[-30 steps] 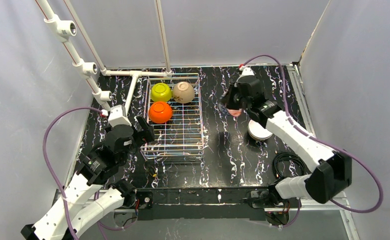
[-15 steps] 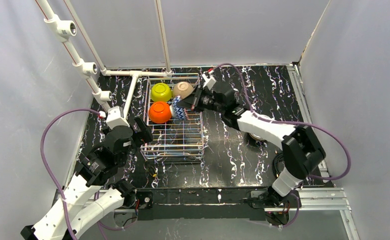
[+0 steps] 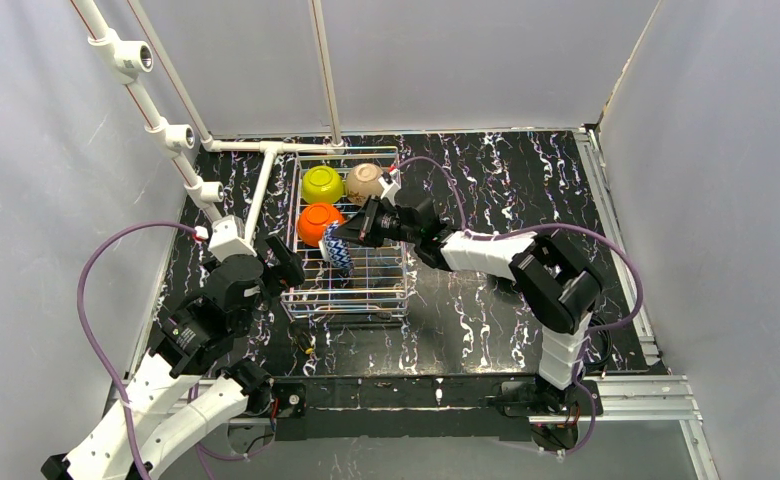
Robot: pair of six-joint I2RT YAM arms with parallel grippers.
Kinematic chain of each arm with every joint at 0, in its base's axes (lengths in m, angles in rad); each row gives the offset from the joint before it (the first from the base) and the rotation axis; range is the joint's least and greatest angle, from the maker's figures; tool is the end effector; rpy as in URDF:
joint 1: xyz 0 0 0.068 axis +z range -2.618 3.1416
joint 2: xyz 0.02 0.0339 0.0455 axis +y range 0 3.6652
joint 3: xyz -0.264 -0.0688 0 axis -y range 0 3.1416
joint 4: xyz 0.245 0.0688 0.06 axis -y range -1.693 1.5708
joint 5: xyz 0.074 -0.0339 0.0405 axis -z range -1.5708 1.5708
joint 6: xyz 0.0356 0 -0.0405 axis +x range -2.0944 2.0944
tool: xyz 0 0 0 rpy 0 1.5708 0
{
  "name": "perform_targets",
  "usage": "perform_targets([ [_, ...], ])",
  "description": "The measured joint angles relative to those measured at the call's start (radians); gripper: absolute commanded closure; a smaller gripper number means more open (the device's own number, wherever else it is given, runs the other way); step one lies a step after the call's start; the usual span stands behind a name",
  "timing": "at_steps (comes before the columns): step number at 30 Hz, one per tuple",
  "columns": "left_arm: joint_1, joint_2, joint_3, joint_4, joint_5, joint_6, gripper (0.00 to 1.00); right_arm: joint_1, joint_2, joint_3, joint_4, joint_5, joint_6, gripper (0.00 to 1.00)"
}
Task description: Load the bowls into the dish rack
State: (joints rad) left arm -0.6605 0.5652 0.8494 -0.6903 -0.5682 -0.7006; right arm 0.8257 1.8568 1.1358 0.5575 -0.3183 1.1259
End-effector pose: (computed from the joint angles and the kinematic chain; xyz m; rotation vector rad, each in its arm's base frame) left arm 0.0994 -0.0529 0.3401 -0.4016 1.8839 -0.3545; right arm 0.2796 0.3196 0.2326 0.0304 2.0600 1.6182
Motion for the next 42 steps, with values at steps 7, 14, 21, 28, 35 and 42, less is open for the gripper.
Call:
perform_targets([
  [7, 0.0, 0.001, -0.002, 0.0, 0.0, -0.004, 0.02, -0.001, 0.035, -0.034, 0.098, -0.003, 0.119, 0.99],
  [14, 0.0, 0.002, -0.002, 0.0, 0.0, -0.006, 0.02, -0.002, 0.054, -0.115, 0.257, 0.001, 0.243, 0.99],
  [21, 0.0, 0.008, -0.002, 0.0, 0.0, -0.007, 0.02, 0.001, 0.038, -0.122, 0.227, 0.029, 0.239, 0.88],
  [28, 0.0, 0.009, -0.002, 0.0, 0.0, -0.006, 0.02, 0.001, -0.026, -0.17, 0.182, 0.077, 0.197, 0.81],
  [35, 0.0, 0.01, -0.002, 0.0, 0.0, -0.006, 0.02, -0.003, -0.037, -0.192, 0.187, 0.096, 0.177, 0.77],
  [42, 0.0, 0.01, -0.002, 0.0, 0.0, -0.006, 0.02, -0.008, -0.037, -0.235, 0.264, 0.103, 0.211, 0.98],
])
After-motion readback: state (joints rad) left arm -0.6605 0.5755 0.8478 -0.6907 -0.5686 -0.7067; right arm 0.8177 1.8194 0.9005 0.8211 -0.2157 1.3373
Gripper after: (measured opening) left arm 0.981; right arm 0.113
